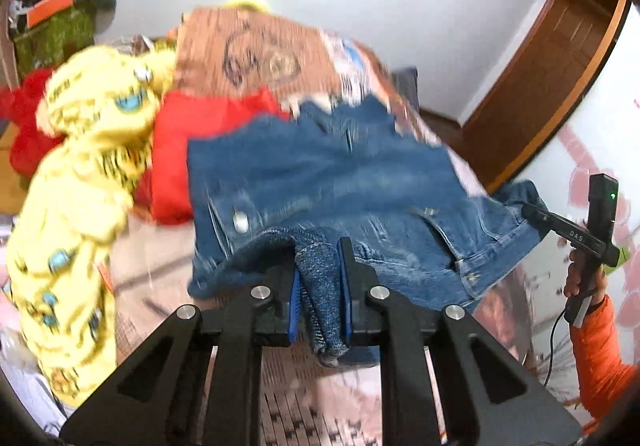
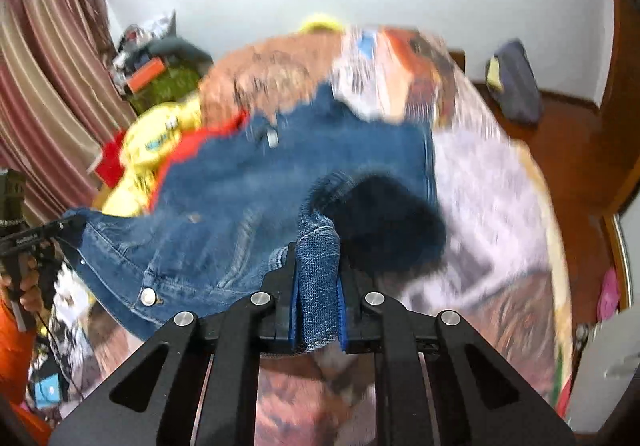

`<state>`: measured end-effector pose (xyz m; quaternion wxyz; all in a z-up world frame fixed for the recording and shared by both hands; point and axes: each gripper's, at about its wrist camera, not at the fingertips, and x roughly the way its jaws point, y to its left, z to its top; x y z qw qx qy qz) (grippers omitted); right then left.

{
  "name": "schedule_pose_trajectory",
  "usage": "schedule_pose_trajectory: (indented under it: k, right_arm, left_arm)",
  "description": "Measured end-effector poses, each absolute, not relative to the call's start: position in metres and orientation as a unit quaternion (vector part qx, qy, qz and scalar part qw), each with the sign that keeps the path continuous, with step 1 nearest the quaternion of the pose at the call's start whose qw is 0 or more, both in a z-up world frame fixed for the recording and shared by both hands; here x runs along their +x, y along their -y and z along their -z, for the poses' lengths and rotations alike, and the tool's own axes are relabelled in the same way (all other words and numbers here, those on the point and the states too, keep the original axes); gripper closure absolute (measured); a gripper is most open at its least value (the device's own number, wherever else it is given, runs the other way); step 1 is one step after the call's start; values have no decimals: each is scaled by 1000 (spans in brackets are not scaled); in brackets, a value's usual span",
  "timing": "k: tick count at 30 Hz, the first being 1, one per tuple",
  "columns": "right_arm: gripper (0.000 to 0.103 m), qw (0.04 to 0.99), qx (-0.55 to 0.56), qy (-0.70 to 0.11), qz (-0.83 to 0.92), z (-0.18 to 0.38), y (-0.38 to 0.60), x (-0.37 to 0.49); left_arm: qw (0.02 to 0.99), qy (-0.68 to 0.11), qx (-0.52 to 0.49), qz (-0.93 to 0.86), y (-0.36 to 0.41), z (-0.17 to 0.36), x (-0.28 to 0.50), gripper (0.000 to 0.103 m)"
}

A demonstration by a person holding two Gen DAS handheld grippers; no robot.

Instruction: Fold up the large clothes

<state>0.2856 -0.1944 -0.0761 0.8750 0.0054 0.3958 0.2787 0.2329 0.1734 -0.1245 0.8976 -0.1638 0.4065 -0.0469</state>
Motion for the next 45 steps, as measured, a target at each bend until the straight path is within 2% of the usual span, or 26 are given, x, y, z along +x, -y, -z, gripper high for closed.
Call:
schedule_pose_trajectory:
  k: [4, 8, 20, 26, 29, 30, 32, 34, 38, 40, 41, 45]
  right_arm:
    - [91, 891, 15, -366, -268, 52, 184, 319]
    - [91, 896, 7, -365, -254, 50, 165, 352]
    - [90, 868, 4, -448, -214, 132, 137, 449]
    - [79, 860, -15, -468, -204, 160, 142, 462]
    - [72, 866, -28, -457, -203, 153, 149, 457]
    - [65, 872, -40, -447, -195, 148, 150, 455]
    - [60, 890, -65, -419, -168, 134, 157, 447]
    - [59, 898, -73, -406, -156, 119, 169, 441]
    - [53, 895, -89, -406, -162, 104, 182, 429]
    - [42, 894, -98, -404, -168, 102, 185, 418]
    - [40, 893, -104, -403, -171, 102, 185, 414]
    - [36, 881, -133, -413, -189, 116, 174, 397]
  left_arm:
    - [903, -382, -194, 30, -195, 109, 263, 87]
    - [893, -383, -235, 16, -215, 112, 301, 87]
    - [847, -461, -264, -39, -252, 212, 403, 86]
    - [808, -507, -299, -15, -266, 261, 421, 81]
    - [801, -508, -315, 4, -272, 259, 416, 81]
    - [800, -508, -318, 7, -275, 253, 412, 80]
    - [811, -506, -293, -32, -281, 235, 404, 54]
    - [837, -481, -252, -68, -287, 213, 394, 44]
    - [869, -449, -174, -114, -291, 175, 370, 38]
    - [875, -447, -132, -129, -288, 168, 361, 31]
    - [876, -448, -116, -134, -285, 169, 357, 28]
    - [866, -483, -53, -119, -265, 193, 353, 26]
